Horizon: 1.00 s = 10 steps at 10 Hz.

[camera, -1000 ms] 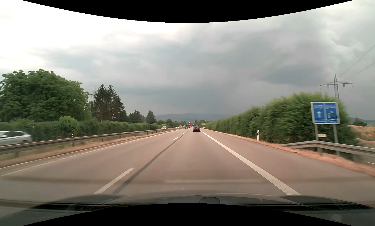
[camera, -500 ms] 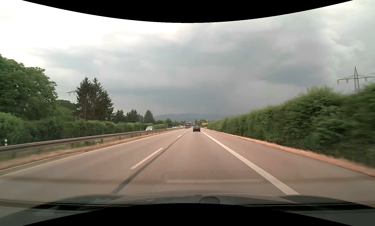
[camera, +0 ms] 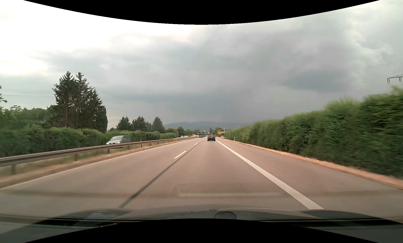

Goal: Follow the waypoints while adhering to traffic rules and regulations

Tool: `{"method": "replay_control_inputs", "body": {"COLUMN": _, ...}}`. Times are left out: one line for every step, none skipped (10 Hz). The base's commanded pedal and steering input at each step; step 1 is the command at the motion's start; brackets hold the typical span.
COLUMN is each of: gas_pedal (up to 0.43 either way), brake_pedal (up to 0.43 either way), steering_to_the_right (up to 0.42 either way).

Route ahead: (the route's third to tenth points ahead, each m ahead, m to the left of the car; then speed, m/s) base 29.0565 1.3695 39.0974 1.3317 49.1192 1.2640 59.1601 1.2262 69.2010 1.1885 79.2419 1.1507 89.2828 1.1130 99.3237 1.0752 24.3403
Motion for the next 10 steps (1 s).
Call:
{"method": "replay_control_inputs", "body": {"gas_pedal": 0.11, "brake_pedal": 0.0, "steering_to_the_right": -0.001}}
{"method": "replay_control_inputs", "body": {"gas_pedal": 0.11, "brake_pedal": 0.0, "steering_to_the_right": -0.002}}
{"method": "replay_control_inputs", "body": {"gas_pedal": 0.11, "brake_pedal": 0.0, "steering_to_the_right": -0.002}}
{"method": "replay_control_inputs", "body": {"gas_pedal": 0.11, "brake_pedal": 0.0, "steering_to_the_right": -0.001}}
{"method": "replay_control_inputs", "body": {"gas_pedal": 0.11, "brake_pedal": 0.0, "steering_to_the_right": -0.002}}
{"method": "replay_control_inputs", "body": {"gas_pedal": 0.11, "brake_pedal": 0.0, "steering_to_the_right": -0.001}}
{"method": "replay_control_inputs", "body": {"gas_pedal": 0.11, "brake_pedal": 0.0, "steering_to_the_right": -0.002}}
{"method": "replay_control_inputs", "body": {"gas_pedal": 0.098, "brake_pedal": 0.0, "steering_to_the_right": -0.001}}
{"method": "replay_control_inputs", "body": {"gas_pedal": 0.098, "brake_pedal": 0.0, "steering_to_the_right": 0.0}}
{"method": "replay_control_inputs", "body": {"gas_pedal": 0.087, "brake_pedal": 0.0, "steering_to_the_right": 0.0}}
